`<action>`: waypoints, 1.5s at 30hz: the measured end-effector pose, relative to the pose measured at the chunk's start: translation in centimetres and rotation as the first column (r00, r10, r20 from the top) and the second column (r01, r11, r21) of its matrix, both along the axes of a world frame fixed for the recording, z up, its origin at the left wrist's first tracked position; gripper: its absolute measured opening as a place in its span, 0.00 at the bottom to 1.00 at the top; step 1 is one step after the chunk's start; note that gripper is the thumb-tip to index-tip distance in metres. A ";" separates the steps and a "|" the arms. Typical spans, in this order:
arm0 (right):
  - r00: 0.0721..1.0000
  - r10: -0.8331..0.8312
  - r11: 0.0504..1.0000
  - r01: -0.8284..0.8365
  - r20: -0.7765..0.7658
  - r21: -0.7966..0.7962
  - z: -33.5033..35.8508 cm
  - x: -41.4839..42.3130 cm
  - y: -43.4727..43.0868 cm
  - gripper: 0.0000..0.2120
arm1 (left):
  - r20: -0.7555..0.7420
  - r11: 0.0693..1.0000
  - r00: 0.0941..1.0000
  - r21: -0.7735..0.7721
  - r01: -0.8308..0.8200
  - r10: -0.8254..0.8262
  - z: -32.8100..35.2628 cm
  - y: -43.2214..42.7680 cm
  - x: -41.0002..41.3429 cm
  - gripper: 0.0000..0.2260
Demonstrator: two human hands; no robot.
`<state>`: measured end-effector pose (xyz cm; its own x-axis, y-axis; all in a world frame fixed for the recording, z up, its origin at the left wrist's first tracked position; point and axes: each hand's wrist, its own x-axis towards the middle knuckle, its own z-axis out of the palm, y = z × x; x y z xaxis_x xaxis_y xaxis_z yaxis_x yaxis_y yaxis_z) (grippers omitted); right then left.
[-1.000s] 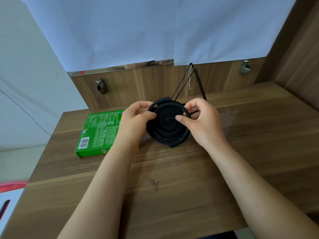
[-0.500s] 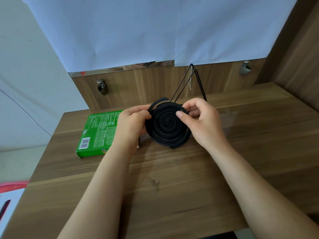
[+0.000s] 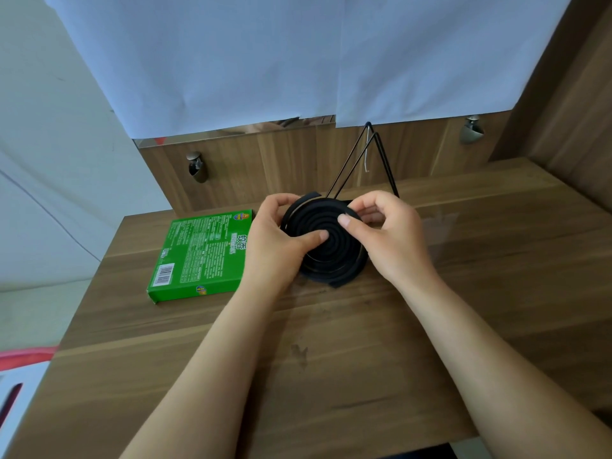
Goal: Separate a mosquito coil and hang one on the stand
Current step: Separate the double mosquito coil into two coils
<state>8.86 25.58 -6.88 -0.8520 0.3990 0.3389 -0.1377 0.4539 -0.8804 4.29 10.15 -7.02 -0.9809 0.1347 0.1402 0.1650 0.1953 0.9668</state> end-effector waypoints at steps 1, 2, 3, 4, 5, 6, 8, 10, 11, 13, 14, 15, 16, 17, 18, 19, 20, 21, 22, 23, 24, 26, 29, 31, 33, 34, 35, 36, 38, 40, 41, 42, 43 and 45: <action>1.000 -0.001 1.000 0.001 0.001 -0.002 0.0 0.0 0.0 0.05 | 0.004 1.000 1.000 -0.006 -0.008 0.008 -0.1 -0.1 -0.1 0.26; 1.000 -0.003 1.000 0.003 0.002 -0.002 0.0 0.0 0.0 0.05 | 0.017 1.000 1.000 -0.013 -0.014 0.014 -0.1 -0.1 -0.2 0.28; 1.000 -0.005 1.000 0.005 0.004 -0.003 0.0 0.0 0.0 0.05 | 0.038 1.000 0.999 -0.015 -0.014 0.015 -0.1 -0.2 -0.2 0.29; 1.000 -0.008 1.000 0.008 0.005 -0.005 0.0 0.0 0.0 0.05 | 0.066 1.000 0.998 -0.007 -0.008 0.009 -0.1 -0.2 -0.3 0.29; 1.000 -0.009 1.000 0.009 0.004 -0.010 0.0 0.1 0.0 0.05 | 0.102 1.000 0.995 0.018 0.004 -0.006 -0.1 -0.2 -0.4 0.27; 1.000 -0.010 1.000 0.010 0.002 -0.017 0.0 0.1 0.0 0.05 | 0.147 0.998 0.989 0.062 0.020 -0.029 0.0 -0.2 -0.5 0.25; 1.000 -0.005 0.999 0.005 0.007 -0.040 0.1 0.2 0.1 0.05 | 0.233 0.983 0.968 0.175 0.047 -0.088 0.2 -0.3 -0.5 0.19; 1.000 0.011 0.998 -0.010 0.014 -0.060 0.2 0.2 0.3 0.06 | 0.283 0.965 0.951 0.258 0.054 -0.129 0.3 -0.5 -0.6 0.17; 1.000 0.019 0.998 -0.018 0.018 -0.065 0.3 0.2 0.4 0.07 | 0.302 0.957 0.943 0.284 0.052 -0.141 0.3 -0.5 -0.6 0.16; 0.999 0.030 0.995 -0.028 0.017 -0.091 0.3 0.2 0.6 0.09 | 0.337 0.947 0.929 0.319 0.038 -0.150 0.5 -0.6 -0.6 0.15; 0.999 0.029 0.993 -0.027 0.014 -0.113 0.3 0.2 0.6 0.11 | 0.352 0.942 0.924 0.334 0.027 -0.152 0.5 -0.6 -0.6 0.14; 1.000 0.024 0.991 -0.022 0.012 -0.136 0.3 0.2 0.6 0.12 | 0.364 0.937 0.918 0.348 0.019 -0.154 0.6 -0.6 -0.6 0.14; 1.000 0.012 0.989 -0.011 0.011 -0.149 0.2 0.2 0.6 0.13 | 0.373 0.932 0.914 0.361 0.014 -0.158 0.6 -0.6 -0.6 0.13; 1.000 -0.004 0.989 0.006 0.016 -0.149 0.2 0.2 0.7 0.14 | 0.377 0.927 0.911 0.376 0.012 -0.164 0.6 -0.6 -0.7 0.12; 0.999 -0.016 0.989 0.020 0.033 -0.144 0.1 0.2 0.8 0.14 | 0.380 0.921 0.909 0.390 0.012 -0.172 0.6 -0.7 -0.7 0.12; 0.998 -0.007 0.987 0.016 0.062 -0.158 0.1 0.2 0.9 0.15 | 0.383 0.915 0.906 0.403 0.012 -0.180 0.6 -0.7 -0.8 0.11; 0.995 0.034 0.977 -0.013 0.095 -0.214 0.1 0.1 1.1 0.16 | 0.386 0.910 0.903 0.414 0.013 -0.189 0.7 -0.8 -0.8 0.11; 0.987 0.105 0.947 -0.060 0.126 -0.315 0.1 0.1 1.1 0.16 | 0.387 0.905 0.901 0.424 0.016 -0.198 0.7 -0.9 -0.8 0.12; 0.973 0.182 0.899 -0.106 0.144 -0.424 0.1 0.1 1.2 0.16 | 0.389 0.900 0.897 0.435 0.022 -0.210 0.7 -0.9 -0.8 0.13; 0.959 0.245 0.850 -0.141 0.143 -0.507 0.1 0.0 1.2 0.15 | 0.391 0.895 0.893 0.446 0.027 -0.223 0.7 -0.9 -0.8 0.14; 0.950 0.282 0.819 -0.166 0.132 -0.550 0.1 0.0 1.2 0.14 | 0.396 0.888 0.888 0.458 0.031 -0.235 0.7 -0.9 -0.8 0.15; 0.944 0.309 0.796 -0.193 0.112 -0.573 0.0 -0.1 1.3 0.13 | 0.404 0.875 0.877 0.483 0.038 -0.261 0.8 -1.0 -0.8 0.18; 0.945 0.309 0.806 -0.199 0.109 -0.557 0.0 0.0 1.2 0.12 | 0.405 0.864 0.867 0.501 0.054 -0.289 0.8 -1.0 -0.8 0.20; 0.951 0.286 0.842 -0.189 0.120 -0.505 -0.1 0.0 1.1 0.12 | 0.403 0.862 0.867 0.503 0.058 -0.293 0.7 -1.0 -0.9 0.20; 0.959 0.256 0.871 -0.173 0.125 -0.460 0.0 0.0 0.9 0.11 | 0.399 0.860 0.869 0.507 0.057 -0.293 0.6 -1.0 -0.9 0.19; 0.961 0.246 0.876 -0.167 0.123 -0.452 0.0 0.0 0.8 0.10 | 0.398 0.858 0.868 0.510 0.059 -0.296 0.5 -1.0 -1.0 0.19; 0.964 0.239 0.877 -0.163 0.117 -0.451 0.0 0.1 0.7 0.10 | 0.398 0.854 0.866 0.516 0.062 -0.303 0.5 -1.1 -1.0 0.19; 0.967 0.231 0.876 -0.158 0.109 -0.456 0.0 0.0 0.7 0.09 | 0.399 0.849 0.861 0.523 0.068 -0.315 0.6 -1.1 -1.1 0.19; 0.973 0.209 0.867 -0.140 0.094 -0.479 0.0 0.0 0.7 0.09 | 0.402 0.846 0.850 0.525 0.091 -0.341 0.6 -1.0 -1.0 0.19; 0.977 0.195 0.853 -0.125 0.087 -0.507 0.0 0.0 0.7 0.09 | 0.398 0.859 0.856 0.502 0.097 -0.330 0.5 -0.8 -1.0 0.17; 0.976 0.202 0.843 -0.129 0.085 -0.522 0.0 0.0 0.7 0.10 | 0.395 0.864 0.864 0.495 0.085 -0.312 0.5 -0.7 -0.9 0.16; 0.972 0.219 0.832 -0.140 0.086 -0.537 -0.1 0.0 0.6 0.12 | 0.391 0.865 0.871 0.496 0.072 -0.297 0.4 -0.6 -0.8 0.15; 0.967 0.237 0.825 -0.149 0.094 -0.544 -0.2 0.0 0.5 0.15 | 0.386 0.864 0.876 0.500 0.066 -0.290 0.4 -0.5 -0.7 0.15; 0.962 0.239 0.853 -0.143 0.132 -0.501 -0.4 0.0 0.2 0.20 | 0.372 0.862 0.880 0.500 0.079 -0.296 0.5 -0.4 -0.6 0.14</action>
<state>8.85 25.75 -7.27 -0.9557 0.2936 -0.0230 0.0076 -0.0534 -0.9985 3.73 9.76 -6.56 -0.9181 0.3491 -0.1877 -0.2926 -0.2774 0.9151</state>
